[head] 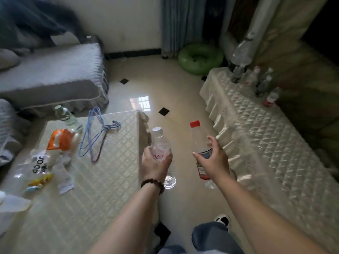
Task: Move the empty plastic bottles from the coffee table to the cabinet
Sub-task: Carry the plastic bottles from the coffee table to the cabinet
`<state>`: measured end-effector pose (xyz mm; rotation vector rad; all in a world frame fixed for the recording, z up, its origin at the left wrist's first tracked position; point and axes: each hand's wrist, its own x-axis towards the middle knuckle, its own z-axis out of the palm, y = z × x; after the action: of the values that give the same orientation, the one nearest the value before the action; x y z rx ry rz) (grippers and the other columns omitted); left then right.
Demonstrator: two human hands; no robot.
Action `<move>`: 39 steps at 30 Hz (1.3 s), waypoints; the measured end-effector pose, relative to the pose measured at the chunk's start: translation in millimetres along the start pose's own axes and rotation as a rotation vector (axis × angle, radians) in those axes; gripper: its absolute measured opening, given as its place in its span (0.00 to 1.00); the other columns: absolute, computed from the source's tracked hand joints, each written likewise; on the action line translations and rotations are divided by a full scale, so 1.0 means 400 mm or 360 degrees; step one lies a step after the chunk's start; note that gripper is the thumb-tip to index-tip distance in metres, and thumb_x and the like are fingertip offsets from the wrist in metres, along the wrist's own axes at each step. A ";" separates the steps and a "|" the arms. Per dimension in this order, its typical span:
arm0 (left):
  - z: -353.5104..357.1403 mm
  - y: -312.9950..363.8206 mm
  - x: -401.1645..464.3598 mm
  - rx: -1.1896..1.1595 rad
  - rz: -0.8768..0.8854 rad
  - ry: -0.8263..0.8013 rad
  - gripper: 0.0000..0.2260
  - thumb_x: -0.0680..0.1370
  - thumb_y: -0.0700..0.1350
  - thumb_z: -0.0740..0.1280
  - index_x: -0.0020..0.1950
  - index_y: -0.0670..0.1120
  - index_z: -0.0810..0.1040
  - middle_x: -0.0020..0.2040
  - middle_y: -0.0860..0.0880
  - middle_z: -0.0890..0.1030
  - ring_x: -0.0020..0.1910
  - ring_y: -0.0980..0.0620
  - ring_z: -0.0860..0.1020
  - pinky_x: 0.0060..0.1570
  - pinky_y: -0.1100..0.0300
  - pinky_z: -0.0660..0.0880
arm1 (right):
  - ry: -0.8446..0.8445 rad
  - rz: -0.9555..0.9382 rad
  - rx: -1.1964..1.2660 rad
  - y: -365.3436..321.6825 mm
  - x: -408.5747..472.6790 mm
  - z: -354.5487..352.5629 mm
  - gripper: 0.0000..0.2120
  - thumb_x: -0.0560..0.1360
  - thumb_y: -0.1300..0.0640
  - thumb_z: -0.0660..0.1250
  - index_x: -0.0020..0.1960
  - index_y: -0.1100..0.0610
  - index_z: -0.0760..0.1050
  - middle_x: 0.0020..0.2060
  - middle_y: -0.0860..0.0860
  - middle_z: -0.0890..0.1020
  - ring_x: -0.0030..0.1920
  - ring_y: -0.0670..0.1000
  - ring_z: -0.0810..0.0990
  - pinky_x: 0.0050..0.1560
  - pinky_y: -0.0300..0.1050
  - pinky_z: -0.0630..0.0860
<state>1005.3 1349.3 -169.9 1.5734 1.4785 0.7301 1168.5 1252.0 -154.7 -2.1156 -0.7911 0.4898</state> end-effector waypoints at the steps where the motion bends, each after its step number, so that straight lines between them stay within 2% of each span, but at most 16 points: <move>1: 0.037 0.023 0.004 0.0014 0.0046 -0.0031 0.20 0.63 0.60 0.74 0.46 0.56 0.69 0.47 0.50 0.78 0.44 0.50 0.78 0.46 0.52 0.77 | 0.0043 0.0029 0.0015 0.020 0.017 -0.031 0.35 0.65 0.50 0.77 0.68 0.52 0.66 0.61 0.54 0.76 0.61 0.55 0.74 0.58 0.44 0.70; 4: 0.155 0.102 0.012 0.0058 0.0145 -0.0135 0.19 0.65 0.57 0.76 0.43 0.53 0.69 0.45 0.49 0.78 0.43 0.49 0.78 0.45 0.53 0.76 | 0.0171 0.0103 0.0037 0.089 0.077 -0.123 0.36 0.65 0.50 0.77 0.69 0.53 0.66 0.61 0.55 0.76 0.61 0.56 0.74 0.59 0.46 0.70; 6: 0.240 0.161 0.014 0.0074 0.0169 -0.0212 0.19 0.65 0.57 0.76 0.45 0.53 0.70 0.45 0.49 0.79 0.42 0.50 0.79 0.44 0.54 0.77 | 0.0237 0.0152 0.0027 0.136 0.121 -0.187 0.36 0.65 0.50 0.77 0.68 0.53 0.66 0.61 0.54 0.77 0.61 0.56 0.74 0.58 0.47 0.71; 11: 0.458 0.300 0.018 -0.0007 0.0173 -0.0382 0.18 0.65 0.51 0.78 0.40 0.56 0.67 0.41 0.53 0.78 0.38 0.57 0.78 0.36 0.65 0.74 | 0.0328 0.0276 0.0054 0.248 0.241 -0.343 0.35 0.64 0.46 0.76 0.67 0.46 0.65 0.58 0.51 0.77 0.58 0.54 0.76 0.56 0.52 0.76; 17: 0.698 0.410 0.037 -0.0044 0.0176 -0.0531 0.17 0.65 0.50 0.78 0.42 0.55 0.70 0.45 0.48 0.80 0.40 0.55 0.80 0.42 0.54 0.79 | 0.0464 0.0356 0.0067 0.362 0.367 -0.515 0.33 0.65 0.49 0.76 0.67 0.49 0.66 0.58 0.51 0.77 0.57 0.53 0.76 0.55 0.51 0.75; 20: 0.784 0.448 0.059 -0.0040 0.0183 -0.0596 0.18 0.64 0.51 0.78 0.45 0.55 0.70 0.48 0.48 0.79 0.43 0.54 0.80 0.46 0.51 0.79 | 0.0520 0.0442 0.0065 0.418 0.412 -0.565 0.34 0.65 0.47 0.75 0.66 0.47 0.65 0.58 0.51 0.78 0.57 0.54 0.77 0.54 0.52 0.76; 29: 0.988 0.537 0.222 0.0075 0.0269 -0.0763 0.23 0.65 0.53 0.77 0.52 0.55 0.69 0.51 0.50 0.77 0.48 0.51 0.78 0.49 0.50 0.79 | 0.0619 0.0697 0.0113 0.489 0.588 -0.582 0.34 0.64 0.45 0.76 0.66 0.47 0.64 0.59 0.51 0.78 0.58 0.54 0.77 0.55 0.53 0.76; 35: 1.156 0.569 0.412 0.0173 0.0321 -0.1027 0.23 0.65 0.53 0.77 0.52 0.57 0.66 0.53 0.51 0.76 0.49 0.52 0.78 0.49 0.51 0.79 | 0.0735 0.0865 0.0132 0.498 0.784 -0.509 0.35 0.67 0.47 0.75 0.68 0.52 0.64 0.61 0.54 0.76 0.58 0.55 0.76 0.53 0.46 0.73; 39: 1.235 0.598 0.561 0.0257 0.0336 -0.1158 0.26 0.65 0.55 0.76 0.58 0.53 0.69 0.54 0.50 0.78 0.50 0.51 0.78 0.51 0.51 0.79 | 0.0771 0.0976 0.0183 0.464 0.925 -0.444 0.36 0.66 0.48 0.76 0.69 0.52 0.64 0.63 0.54 0.75 0.61 0.56 0.76 0.55 0.46 0.72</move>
<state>1578.0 1490.7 -228.6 1.8669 0.8538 0.1046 1608.7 1316.9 -222.9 -2.2149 0.1677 0.2970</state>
